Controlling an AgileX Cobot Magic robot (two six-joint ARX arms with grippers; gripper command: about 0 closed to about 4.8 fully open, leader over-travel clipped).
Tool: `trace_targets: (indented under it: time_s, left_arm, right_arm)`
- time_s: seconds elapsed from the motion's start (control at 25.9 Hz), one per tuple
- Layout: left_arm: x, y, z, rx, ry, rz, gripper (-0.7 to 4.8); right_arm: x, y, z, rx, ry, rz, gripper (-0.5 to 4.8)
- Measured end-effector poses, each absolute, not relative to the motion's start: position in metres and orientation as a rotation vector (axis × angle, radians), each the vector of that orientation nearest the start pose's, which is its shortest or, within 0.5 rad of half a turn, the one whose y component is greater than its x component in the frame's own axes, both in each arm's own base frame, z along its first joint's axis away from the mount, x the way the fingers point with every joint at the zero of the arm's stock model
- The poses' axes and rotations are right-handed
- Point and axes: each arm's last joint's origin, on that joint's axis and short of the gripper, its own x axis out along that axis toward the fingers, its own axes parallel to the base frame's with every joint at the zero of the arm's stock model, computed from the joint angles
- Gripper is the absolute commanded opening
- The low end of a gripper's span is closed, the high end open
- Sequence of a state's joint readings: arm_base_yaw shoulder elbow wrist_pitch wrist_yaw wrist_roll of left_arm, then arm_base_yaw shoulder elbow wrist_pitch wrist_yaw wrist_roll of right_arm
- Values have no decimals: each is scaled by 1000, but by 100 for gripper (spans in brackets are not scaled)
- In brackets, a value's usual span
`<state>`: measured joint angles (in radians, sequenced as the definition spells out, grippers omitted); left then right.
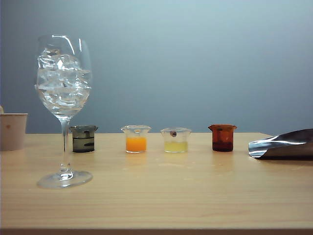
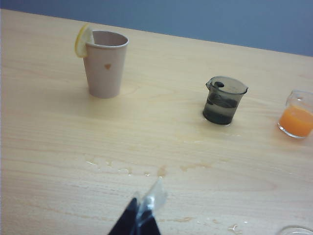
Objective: Pick up the first measuring cup from the left, pour the coconut rum inside into the goblet, and finally put the measuring cup back in its original place.
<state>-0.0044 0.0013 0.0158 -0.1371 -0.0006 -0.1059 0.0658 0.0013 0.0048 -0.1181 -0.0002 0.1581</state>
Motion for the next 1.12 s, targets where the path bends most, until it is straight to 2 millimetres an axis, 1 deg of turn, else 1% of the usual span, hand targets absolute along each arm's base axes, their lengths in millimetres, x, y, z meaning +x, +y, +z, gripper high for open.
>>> trace_targets:
  time_s: [0.23,0.31,0.35,0.42,0.46,0.54,0.62,0.69,0.81,0.89,0.93,0.96,1.04,1.12]
  left_arm:
    - [96,0,160,-106,105,2,-5]
    - [95,0,166,-106,91,1,-5]
    - [93,0,172,-106,71,0,-5]
    - [92,-1,178,-106,56,-5,-5]
    - [90,-1,184,-106,56,-26,-5]
    - [82,-2,206,-106,35,-65,-5]
    - [79,-2,219,-105,8,-68,-5]
    - [77,-3,229,-105,0,-76,-5]
    - [77,-3,243,-105,15,-84,-5]
    - [77,-3,261,-105,10,-88,-5]
    - [78,-4,278,-94,4,-96,-5]
    - [80,-4,287,-77,0,-105,-5]
    - [84,-5,299,-53,14,-129,-6]
    - [94,-6,310,-36,40,-170,-5]
  right_arm:
    - [97,6,154,154,120,57,-9]
    - [97,7,154,156,121,61,-9]
    - [95,7,158,158,133,63,-9]
    - [92,6,174,160,104,64,-9]
    - [88,6,186,161,76,66,-9]
    - [80,6,224,163,-1,72,-9]
    - [79,6,243,164,-14,79,-9]
    - [82,7,263,163,-9,122,-9]
    - [92,10,295,162,9,189,-9]
    - [101,11,313,154,19,198,-9]
    - [113,12,329,136,12,200,-9]
    - [120,13,338,131,-3,206,-9]
    - [132,18,348,127,-21,243,-9]
    - [145,25,352,125,-21,297,-9]
